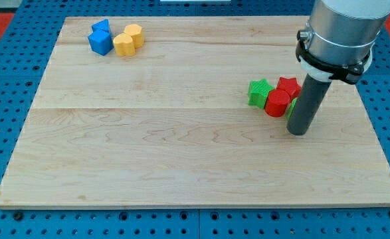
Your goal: Separate the blue triangle from the blue cube and place it at the centre
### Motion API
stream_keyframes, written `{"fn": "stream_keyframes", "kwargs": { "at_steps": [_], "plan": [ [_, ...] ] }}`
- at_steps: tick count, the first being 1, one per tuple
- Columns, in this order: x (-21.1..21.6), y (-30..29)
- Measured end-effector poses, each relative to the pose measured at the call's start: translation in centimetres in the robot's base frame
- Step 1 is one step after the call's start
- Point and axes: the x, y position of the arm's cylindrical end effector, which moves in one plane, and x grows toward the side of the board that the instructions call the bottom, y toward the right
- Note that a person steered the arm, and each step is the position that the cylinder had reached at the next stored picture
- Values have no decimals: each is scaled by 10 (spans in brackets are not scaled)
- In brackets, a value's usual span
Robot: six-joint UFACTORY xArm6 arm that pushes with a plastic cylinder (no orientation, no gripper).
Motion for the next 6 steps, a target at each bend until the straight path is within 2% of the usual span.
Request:
{"fn": "stream_keyframes", "kwargs": {
  "at_steps": [6],
  "plan": [
    [4, -24]
  ]
}}
